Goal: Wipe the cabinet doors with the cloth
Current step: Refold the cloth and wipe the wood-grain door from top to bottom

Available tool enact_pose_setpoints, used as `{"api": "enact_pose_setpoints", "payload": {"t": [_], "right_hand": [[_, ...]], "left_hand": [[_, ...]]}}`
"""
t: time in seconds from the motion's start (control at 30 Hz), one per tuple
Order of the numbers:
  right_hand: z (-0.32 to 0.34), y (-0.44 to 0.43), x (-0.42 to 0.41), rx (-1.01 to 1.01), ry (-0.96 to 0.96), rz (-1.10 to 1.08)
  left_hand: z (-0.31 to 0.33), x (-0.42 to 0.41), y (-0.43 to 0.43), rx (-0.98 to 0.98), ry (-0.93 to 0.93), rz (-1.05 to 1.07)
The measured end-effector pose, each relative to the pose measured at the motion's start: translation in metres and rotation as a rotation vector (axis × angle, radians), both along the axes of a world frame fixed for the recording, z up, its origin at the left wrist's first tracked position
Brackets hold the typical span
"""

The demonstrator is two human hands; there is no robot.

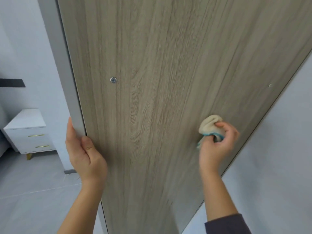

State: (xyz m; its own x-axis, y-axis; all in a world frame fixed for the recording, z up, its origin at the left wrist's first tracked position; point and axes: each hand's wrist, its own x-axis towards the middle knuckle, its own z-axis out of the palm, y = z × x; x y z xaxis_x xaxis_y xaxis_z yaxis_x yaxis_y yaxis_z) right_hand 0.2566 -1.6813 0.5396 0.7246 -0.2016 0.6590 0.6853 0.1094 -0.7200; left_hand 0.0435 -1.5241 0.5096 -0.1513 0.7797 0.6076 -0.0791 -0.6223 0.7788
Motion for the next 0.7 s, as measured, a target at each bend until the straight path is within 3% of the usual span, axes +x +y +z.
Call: {"api": "enact_pose_setpoints", "payload": {"t": [0.23, 0.4, 0.7], "right_hand": [[0.021, -0.041, 0.075, 0.190, 0.262, -0.069], [0.023, -0.063, 0.110, 0.219, 0.310, -0.155], [0.010, -0.037, 0.069, 0.213, 0.394, -0.127]], "left_hand": [[0.000, -0.001, 0.000, 0.003, 0.013, 0.015], [0.005, -0.002, -0.003, 0.022, 0.021, 0.035], [0.002, -0.006, 0.001, -0.011, 0.018, -0.017]]}}
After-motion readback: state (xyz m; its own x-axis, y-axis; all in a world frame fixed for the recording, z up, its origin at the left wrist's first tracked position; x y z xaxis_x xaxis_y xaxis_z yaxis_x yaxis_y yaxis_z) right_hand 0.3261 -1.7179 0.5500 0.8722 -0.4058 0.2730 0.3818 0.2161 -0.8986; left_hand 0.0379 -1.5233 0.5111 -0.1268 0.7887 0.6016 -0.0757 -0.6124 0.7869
